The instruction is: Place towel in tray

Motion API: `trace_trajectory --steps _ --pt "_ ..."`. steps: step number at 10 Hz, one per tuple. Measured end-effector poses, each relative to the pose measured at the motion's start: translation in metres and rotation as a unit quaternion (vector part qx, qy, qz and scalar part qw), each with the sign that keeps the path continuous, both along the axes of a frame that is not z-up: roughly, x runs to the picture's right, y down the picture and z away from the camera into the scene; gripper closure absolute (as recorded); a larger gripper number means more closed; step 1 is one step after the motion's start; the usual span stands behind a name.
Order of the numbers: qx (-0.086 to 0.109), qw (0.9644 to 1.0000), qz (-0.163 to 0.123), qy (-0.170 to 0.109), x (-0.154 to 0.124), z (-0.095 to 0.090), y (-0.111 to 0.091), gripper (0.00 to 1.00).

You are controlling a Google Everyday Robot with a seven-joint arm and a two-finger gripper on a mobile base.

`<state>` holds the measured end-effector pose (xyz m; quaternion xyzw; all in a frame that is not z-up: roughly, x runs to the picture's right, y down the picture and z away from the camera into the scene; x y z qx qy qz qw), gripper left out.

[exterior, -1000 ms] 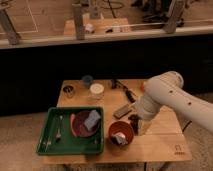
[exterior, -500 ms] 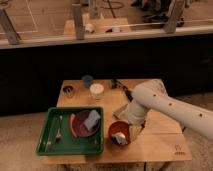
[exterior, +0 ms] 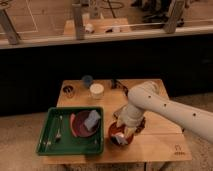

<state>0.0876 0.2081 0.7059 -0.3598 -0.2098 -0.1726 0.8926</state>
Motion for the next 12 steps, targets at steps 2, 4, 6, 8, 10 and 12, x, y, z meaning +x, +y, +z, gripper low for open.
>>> trace_trajectory --steps 2,4,6,8,10,12 --pt "-0.003 1.0000 -0.003 -0.005 -0.004 0.002 0.006 0.44" --pt "-0.004 0.9998 -0.007 -0.015 -0.010 0.004 0.013 0.44" --pt "-0.003 0.9996 -0.014 -0.023 -0.015 0.008 0.022 0.44" --pt "-0.003 0.9994 -0.021 -0.029 -0.021 0.016 0.031 0.44" --pt "-0.007 0.9992 -0.026 -0.029 -0.026 0.027 0.040 0.44" --pt "-0.011 0.9992 -0.030 -0.025 -0.027 0.036 0.047 0.44"
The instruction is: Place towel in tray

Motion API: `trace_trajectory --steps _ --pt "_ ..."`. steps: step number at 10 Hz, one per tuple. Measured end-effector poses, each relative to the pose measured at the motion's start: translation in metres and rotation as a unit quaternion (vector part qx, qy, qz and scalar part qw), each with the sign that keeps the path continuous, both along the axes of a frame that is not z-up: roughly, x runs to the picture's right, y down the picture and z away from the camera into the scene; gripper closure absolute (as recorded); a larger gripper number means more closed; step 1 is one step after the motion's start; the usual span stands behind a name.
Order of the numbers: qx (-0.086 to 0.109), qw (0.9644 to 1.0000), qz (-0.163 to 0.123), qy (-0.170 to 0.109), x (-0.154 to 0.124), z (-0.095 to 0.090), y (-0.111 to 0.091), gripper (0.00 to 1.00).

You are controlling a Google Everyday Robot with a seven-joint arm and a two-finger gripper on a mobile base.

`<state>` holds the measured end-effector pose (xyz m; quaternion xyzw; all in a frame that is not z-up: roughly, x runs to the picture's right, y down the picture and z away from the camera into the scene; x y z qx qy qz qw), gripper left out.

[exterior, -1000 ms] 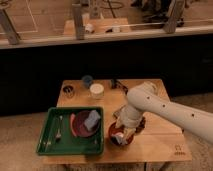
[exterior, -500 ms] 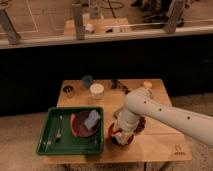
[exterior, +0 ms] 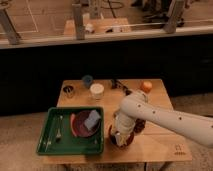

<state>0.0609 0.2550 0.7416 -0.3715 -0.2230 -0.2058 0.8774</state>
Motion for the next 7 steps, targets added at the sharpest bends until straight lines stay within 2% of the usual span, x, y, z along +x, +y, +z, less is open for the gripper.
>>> trace_trajectory --steps 5,7 --pt "-0.007 0.9998 -0.002 0.018 0.002 0.018 0.010 0.46" --pt "-0.010 0.9996 0.001 0.026 0.003 0.028 0.013 0.62"
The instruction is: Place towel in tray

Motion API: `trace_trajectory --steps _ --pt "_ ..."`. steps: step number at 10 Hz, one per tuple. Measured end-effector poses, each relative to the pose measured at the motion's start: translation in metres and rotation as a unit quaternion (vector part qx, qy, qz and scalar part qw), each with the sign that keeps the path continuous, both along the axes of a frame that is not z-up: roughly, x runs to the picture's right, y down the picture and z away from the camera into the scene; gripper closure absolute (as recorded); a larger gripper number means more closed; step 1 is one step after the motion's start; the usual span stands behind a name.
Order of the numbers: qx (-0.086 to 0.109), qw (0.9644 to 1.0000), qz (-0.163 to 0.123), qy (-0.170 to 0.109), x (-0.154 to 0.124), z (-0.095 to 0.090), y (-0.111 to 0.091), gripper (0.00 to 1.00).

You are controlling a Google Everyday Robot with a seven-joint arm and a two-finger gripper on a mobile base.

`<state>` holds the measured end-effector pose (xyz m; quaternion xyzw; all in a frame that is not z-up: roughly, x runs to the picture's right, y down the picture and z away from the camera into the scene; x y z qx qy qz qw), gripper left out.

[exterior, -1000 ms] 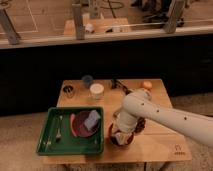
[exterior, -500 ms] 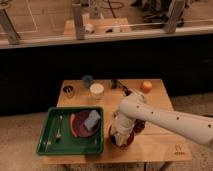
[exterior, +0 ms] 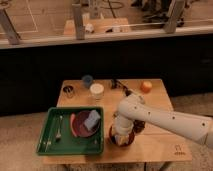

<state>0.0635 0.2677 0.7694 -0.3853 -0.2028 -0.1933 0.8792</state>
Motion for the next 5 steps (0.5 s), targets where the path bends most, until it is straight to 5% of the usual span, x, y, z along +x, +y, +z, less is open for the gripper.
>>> trace_trajectory --steps 3,5 --pt "-0.004 0.9999 0.014 0.005 0.002 0.004 -0.004 0.93" --pt "0.003 0.9997 0.025 0.007 0.010 -0.006 -0.019 0.97"
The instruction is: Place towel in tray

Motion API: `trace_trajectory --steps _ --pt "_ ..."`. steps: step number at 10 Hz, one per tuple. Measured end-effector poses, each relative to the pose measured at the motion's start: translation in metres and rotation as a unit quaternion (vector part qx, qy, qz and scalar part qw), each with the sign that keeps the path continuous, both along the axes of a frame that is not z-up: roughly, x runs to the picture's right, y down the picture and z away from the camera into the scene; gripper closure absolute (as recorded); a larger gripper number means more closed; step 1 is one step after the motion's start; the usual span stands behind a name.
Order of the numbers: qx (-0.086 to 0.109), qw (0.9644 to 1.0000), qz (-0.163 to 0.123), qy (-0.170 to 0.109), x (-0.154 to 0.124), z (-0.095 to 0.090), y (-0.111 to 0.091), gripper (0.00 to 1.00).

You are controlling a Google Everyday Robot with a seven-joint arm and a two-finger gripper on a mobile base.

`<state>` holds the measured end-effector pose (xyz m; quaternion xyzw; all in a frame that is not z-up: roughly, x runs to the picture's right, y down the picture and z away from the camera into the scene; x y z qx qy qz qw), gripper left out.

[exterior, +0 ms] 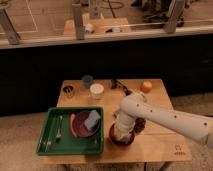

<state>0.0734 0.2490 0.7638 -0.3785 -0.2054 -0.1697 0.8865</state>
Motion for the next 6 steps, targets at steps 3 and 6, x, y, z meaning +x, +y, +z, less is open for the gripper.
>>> trace_trajectory --steps 3,6 --pt "0.033 0.9992 0.017 -0.016 0.005 -0.039 -0.038 0.97" --pt "0.045 0.9944 0.037 -0.088 -0.010 -0.098 -0.076 0.97"
